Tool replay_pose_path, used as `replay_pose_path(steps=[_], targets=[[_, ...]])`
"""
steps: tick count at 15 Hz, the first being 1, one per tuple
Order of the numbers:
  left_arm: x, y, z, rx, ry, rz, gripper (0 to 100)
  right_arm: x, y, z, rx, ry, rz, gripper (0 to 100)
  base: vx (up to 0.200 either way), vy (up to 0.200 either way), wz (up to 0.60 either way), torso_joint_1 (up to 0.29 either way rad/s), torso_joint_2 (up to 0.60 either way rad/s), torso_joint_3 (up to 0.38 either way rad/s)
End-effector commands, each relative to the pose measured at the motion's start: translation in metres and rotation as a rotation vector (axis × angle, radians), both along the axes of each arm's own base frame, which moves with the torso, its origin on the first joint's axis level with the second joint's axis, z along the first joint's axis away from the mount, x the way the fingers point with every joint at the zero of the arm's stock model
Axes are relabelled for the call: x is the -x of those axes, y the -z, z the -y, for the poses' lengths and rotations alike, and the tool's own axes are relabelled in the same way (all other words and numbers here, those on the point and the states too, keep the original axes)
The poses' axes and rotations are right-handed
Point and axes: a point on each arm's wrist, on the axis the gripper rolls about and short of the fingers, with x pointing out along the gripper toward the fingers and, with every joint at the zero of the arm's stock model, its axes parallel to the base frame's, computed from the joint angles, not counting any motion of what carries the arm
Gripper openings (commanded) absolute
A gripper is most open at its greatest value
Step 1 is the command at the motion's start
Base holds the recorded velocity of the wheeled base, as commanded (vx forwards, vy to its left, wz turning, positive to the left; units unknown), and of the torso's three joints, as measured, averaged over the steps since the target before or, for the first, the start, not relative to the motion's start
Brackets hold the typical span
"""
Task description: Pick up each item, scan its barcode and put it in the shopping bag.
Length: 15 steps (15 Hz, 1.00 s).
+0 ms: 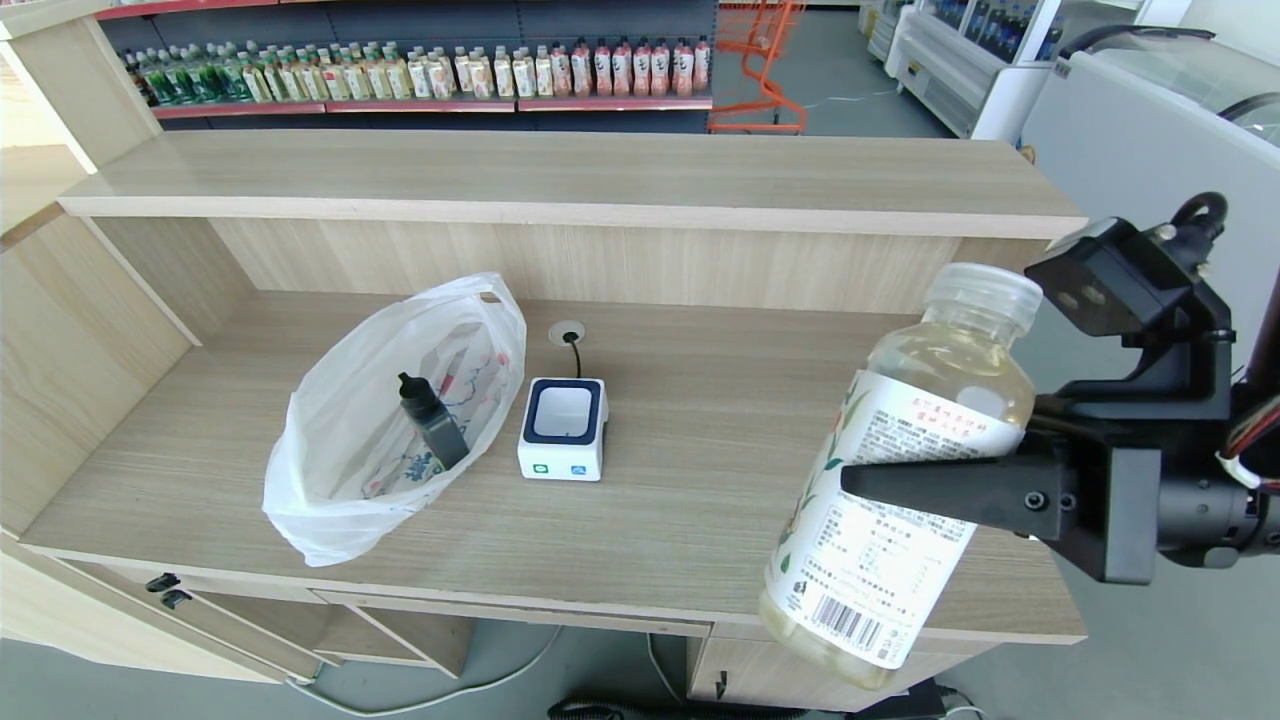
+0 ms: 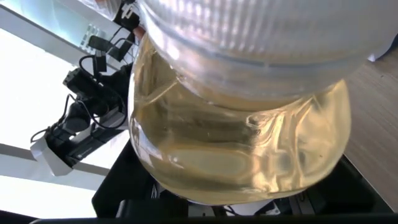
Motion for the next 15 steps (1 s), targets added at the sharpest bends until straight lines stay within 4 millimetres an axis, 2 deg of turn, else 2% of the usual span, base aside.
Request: replay_pose_path(steps=[1,5,8,12,14,15], targets=[[0.0,0.0,0.0,0.0,-0.001,0.0,100,0.0,0.0,0.0,0.001,-0.001,-0.001,0,0.0,0.0,0.0,0.0,0.0,0.0],[0.0,0.0,0.0,0.0,-0.002,0.0,100,0.0,0.003,0.002,0.018,0.006,0.047,0,0.0,0.0,0.0,0.0,0.0,0.0],[0.0,0.0,0.0,0.0,-0.001,0.0,100,-0.016,0.005,0.03,0.127,0.138,0.338,0,0.0,0.0,0.0,0.0,0.0,0.0],[0.0,0.0,0.0,0.0,-0.001,0.0,100,-0.03,0.021,0.07,0.496,0.282,0.898,0,0.0,0.0,0.0,0.0,0.0,0.0],[0.0,0.0,0.0,0.0,-0.001,0.0,100,-0.031,0.02,0.078,0.605,0.283,1.079,0,0.0,0.0,0.0,0.0,0.0,0.0],[0.0,0.0,0.0,0.0,-0.001,0.0,100,-0.033,0.019,0.081,0.628,0.292,1.116,0,0.0,0.0,0.0,0.0,0.0,0.0]])
